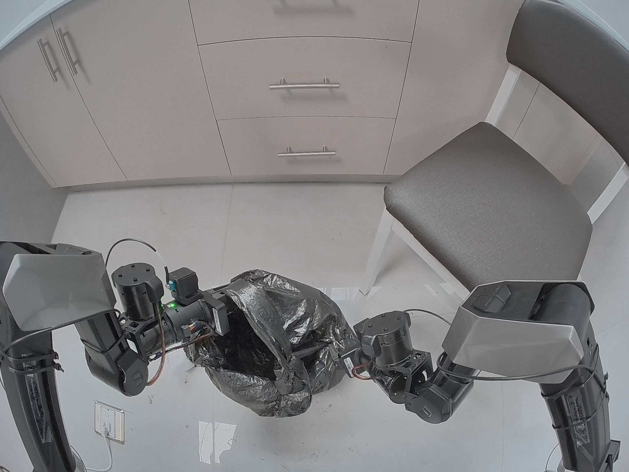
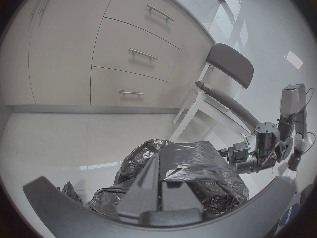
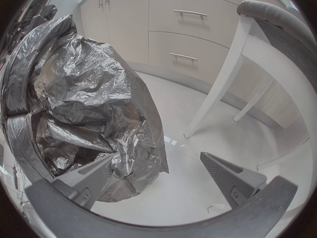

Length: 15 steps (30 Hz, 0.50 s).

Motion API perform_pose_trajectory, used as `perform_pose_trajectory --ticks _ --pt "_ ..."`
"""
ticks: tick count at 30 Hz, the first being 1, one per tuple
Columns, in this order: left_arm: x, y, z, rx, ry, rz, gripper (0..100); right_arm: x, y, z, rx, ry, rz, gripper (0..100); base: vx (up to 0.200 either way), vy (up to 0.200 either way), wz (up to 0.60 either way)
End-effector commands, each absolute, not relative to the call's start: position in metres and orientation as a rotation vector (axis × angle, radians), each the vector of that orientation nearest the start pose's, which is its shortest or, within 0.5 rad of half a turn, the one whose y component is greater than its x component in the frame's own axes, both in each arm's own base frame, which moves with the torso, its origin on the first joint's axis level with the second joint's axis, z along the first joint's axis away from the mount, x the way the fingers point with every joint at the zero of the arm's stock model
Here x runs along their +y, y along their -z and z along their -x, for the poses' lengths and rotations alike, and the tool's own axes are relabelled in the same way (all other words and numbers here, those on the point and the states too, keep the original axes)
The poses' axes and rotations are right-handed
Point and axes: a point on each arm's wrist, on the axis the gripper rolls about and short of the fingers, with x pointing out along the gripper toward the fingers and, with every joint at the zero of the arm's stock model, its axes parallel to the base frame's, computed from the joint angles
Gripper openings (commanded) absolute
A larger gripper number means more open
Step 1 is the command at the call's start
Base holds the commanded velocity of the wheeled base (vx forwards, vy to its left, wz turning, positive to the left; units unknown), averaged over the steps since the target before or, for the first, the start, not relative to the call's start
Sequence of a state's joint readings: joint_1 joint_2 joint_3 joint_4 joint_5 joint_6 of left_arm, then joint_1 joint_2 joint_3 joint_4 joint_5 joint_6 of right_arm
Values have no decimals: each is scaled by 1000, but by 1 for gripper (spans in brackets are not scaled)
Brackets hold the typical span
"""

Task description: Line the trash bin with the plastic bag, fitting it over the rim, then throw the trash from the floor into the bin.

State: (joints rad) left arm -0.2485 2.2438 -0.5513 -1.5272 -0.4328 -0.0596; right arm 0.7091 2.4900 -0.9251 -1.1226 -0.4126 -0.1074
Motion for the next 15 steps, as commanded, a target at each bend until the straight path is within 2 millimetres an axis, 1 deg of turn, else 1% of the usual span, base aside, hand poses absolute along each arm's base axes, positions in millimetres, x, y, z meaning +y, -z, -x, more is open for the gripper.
perform_pose_trajectory --ticks 1,7,8,10,13,14,15 --pt "-92 -35 -327 188 673 73 0 257 26 -309 343 -319 324 100 0 0 0" --pt "-93 -35 -327 190 674 73 0 261 22 -303 332 -334 317 100 0 0 0" --pt "-93 -35 -327 189 676 73 0 267 18 -298 312 -353 307 100 0 0 0" --pt "-93 -35 -327 189 676 73 0 272 14 -295 291 -367 297 100 0 0 0" --pt "-92 -36 -327 188 673 73 0 277 6 -305 250 -352 268 100 0 0 0" --pt "-92 -36 -327 188 673 73 0 277 6 -305 250 -352 268 100 0 0 0" --pt "-92 -36 -326 188 673 73 0 276 -1 -312 226 -307 248 100 0 0 0"
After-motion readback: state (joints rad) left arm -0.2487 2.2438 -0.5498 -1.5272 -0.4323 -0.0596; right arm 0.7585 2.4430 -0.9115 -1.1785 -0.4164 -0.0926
